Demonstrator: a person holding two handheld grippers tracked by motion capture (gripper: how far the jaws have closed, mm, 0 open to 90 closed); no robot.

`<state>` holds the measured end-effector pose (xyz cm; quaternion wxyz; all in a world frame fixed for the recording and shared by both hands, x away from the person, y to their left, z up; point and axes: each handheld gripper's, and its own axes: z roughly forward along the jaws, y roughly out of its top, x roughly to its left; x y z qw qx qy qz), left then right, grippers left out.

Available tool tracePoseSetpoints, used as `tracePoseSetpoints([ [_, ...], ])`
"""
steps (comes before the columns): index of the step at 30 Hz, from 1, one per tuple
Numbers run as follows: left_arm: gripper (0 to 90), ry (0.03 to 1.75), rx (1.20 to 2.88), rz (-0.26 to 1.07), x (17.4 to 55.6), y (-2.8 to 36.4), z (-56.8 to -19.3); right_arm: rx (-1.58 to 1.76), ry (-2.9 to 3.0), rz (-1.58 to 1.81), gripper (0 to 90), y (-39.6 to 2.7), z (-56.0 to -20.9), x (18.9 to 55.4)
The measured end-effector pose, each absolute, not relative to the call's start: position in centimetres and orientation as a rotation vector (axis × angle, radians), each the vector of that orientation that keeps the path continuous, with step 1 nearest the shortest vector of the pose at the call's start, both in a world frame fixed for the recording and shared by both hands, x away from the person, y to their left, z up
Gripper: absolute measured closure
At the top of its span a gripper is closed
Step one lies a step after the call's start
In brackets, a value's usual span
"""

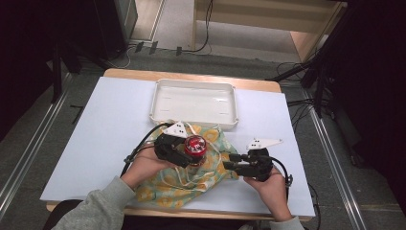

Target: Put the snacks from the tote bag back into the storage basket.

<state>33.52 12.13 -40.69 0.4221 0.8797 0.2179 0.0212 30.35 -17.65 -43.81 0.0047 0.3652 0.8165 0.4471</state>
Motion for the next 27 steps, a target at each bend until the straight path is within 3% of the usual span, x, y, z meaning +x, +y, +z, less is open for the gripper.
tracePoseSetpoints([
  [13,26.0,0.513,2.244,0.013,33.3,11.8,-41.6,1.109,2.554,1.417,63.5,-16.8,-43.5,30.4],
  [27,25.8,0.488,2.277,0.016,33.1,11.0,-44.1,1.108,2.568,1.4,63.9,-16.4,-43.7,30.5],
])
